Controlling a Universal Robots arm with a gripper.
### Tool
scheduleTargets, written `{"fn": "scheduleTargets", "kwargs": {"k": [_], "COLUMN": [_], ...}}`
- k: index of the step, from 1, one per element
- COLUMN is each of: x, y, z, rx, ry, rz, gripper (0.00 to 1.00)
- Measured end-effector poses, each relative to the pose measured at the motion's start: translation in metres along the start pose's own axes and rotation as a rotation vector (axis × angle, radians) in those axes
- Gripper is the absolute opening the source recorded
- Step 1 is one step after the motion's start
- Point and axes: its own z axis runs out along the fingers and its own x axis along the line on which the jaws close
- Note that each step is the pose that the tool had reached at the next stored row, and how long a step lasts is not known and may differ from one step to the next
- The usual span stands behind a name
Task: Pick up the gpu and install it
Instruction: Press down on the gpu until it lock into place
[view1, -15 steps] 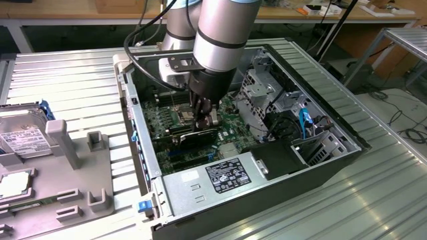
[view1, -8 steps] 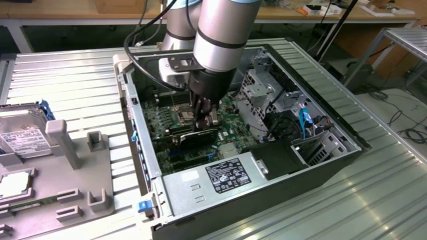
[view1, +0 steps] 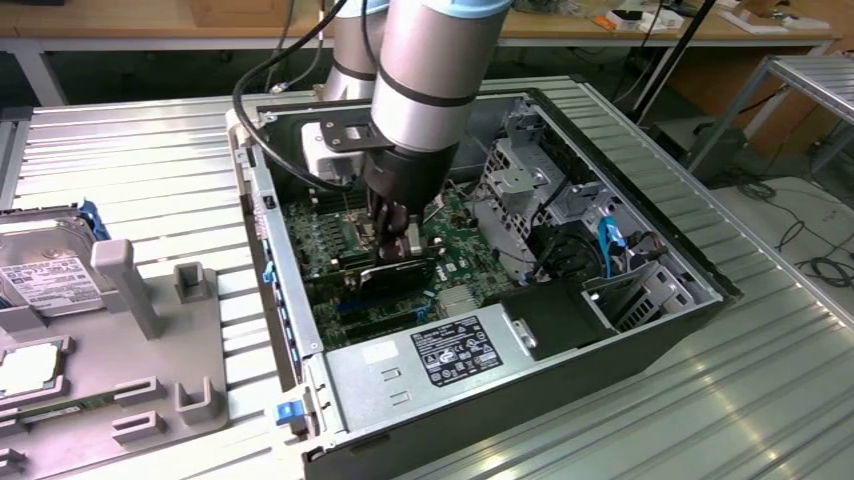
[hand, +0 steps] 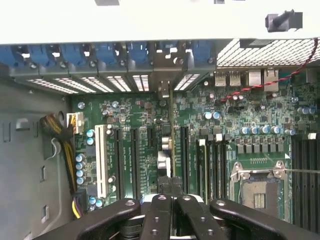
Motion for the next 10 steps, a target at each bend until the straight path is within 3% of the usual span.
{"fn": "scheduleTargets", "kwargs": {"k": [2, 5, 10], "x": [0.0, 0.0, 0.001], "y": [0.0002, -0.0002, -0.0004], "z": [0.0012, 0.0082, 0.0116], "rx": [0.0002, 0.0002, 0.0001], "ry": [-0.0023, -0.0018, -0.0016], "rz": [0.0, 0.0, 0.0], "gripper": [0.11, 0.11, 0.11]}}
